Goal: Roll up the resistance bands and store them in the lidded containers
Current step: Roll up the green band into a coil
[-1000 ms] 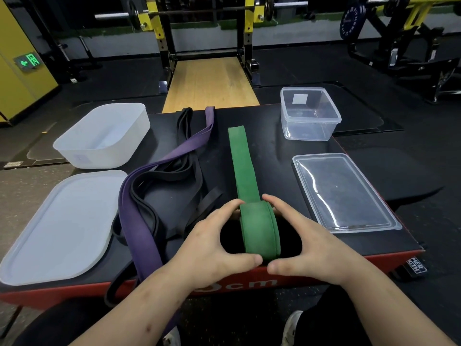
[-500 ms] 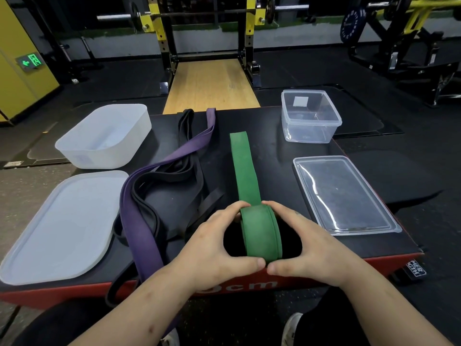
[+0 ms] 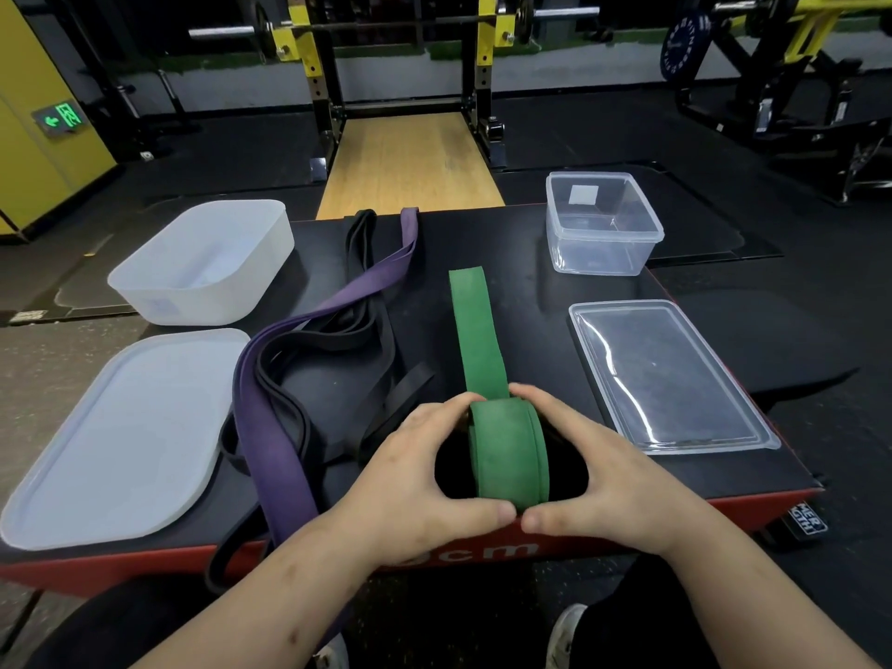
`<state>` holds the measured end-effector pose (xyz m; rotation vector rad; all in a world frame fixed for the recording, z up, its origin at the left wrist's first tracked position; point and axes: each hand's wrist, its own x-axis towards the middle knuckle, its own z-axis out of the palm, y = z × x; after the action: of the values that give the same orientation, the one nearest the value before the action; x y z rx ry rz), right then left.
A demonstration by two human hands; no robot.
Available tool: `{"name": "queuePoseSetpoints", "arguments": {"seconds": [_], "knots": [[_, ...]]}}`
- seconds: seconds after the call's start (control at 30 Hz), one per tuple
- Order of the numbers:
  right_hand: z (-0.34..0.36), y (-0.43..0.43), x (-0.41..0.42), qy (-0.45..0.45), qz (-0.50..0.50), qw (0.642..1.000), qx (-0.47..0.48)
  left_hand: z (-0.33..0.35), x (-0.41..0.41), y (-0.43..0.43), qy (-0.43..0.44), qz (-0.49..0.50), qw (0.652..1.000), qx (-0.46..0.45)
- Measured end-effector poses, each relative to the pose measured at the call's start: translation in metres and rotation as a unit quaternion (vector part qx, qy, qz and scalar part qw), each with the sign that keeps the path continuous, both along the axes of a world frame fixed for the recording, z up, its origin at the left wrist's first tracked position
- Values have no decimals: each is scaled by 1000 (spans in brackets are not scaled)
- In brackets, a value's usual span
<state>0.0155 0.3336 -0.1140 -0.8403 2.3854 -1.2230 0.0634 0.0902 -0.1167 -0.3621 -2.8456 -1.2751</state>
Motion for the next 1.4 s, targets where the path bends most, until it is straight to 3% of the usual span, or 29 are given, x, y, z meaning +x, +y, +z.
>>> {"name": "queuePoseSetpoints", "arguments": {"seconds": [0.73,0.9,1.2,1.4], "knots": [[2,-4,-1,13,-14,999,-38,1,2,-1,-6,-15,1000,-17],[-1,1,-2,-4,6,1000,-22,0,-1,-1,-9,22,1000,5],[-4,-1,-2,-2,-31,997,-64,-2,-2,-3,-15,-12,1000,6],[-4,-2,0,-16,-3,999,-35,2,-2,-1,-14,6,999,31]]}}
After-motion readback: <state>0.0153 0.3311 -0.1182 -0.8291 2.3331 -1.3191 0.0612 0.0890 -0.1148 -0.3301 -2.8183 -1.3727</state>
